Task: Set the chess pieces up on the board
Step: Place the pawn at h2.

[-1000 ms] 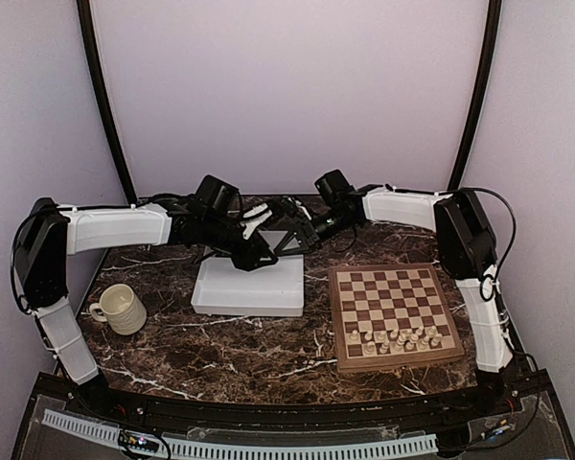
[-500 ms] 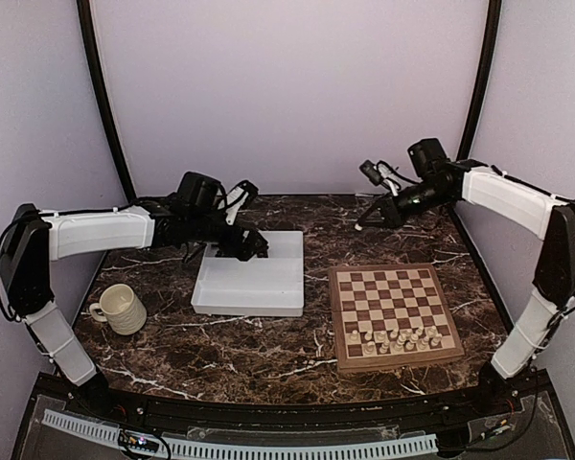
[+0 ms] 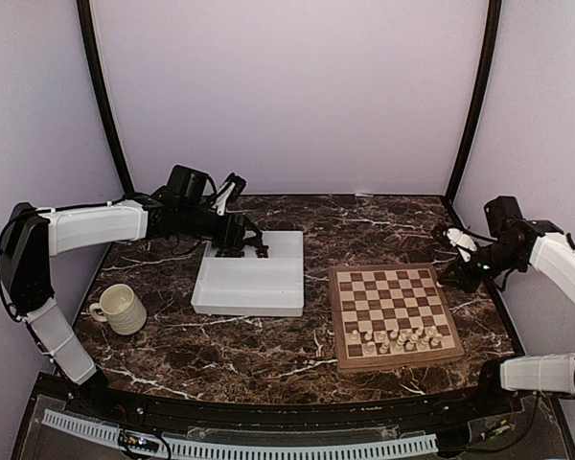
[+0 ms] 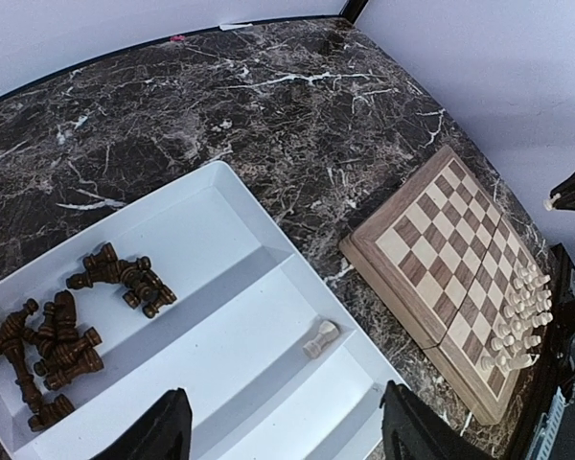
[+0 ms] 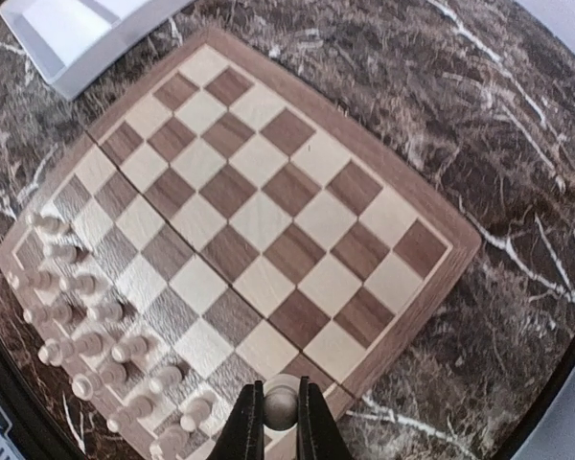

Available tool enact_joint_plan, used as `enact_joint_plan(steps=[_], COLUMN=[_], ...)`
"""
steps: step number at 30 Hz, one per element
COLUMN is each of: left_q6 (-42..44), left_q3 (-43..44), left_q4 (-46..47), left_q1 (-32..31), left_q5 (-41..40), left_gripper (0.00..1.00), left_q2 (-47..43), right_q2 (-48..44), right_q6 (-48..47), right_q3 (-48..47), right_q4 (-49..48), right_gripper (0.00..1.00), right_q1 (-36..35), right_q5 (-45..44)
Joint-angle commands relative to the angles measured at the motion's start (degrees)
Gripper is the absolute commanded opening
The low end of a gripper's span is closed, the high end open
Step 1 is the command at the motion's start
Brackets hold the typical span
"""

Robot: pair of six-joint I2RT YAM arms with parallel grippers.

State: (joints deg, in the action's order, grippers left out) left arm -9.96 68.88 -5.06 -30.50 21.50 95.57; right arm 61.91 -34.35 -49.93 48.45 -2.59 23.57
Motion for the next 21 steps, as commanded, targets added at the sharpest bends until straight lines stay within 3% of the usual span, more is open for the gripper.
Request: enact_joint_plan(steps=[1,11,21], left_q6=[-1.8,-0.4,-0.3], left_q3=[2.4,3.1,3.5], left_q4=[-3.0,-4.9,-5.9], left_q1=[-0.1,-0.1,-0.1], left_q5=[3.2,0.7,0.8], left_gripper=[0.70,0.70,0.70], left_q2=[-0.3,-1.5,-1.8], right_q2=[-2.4,-5.8,-4.3], right_q6=[-7.5,-20.2,-23.5], right_q3=[5.3,10.0,11.8], right_q4=[4.0,8.8,9.4], right_gripper=[0.01,0.03,0.07], right_q1=[2.0,5.4,5.3], right_q5=[-3.9,-2.7,-2.2])
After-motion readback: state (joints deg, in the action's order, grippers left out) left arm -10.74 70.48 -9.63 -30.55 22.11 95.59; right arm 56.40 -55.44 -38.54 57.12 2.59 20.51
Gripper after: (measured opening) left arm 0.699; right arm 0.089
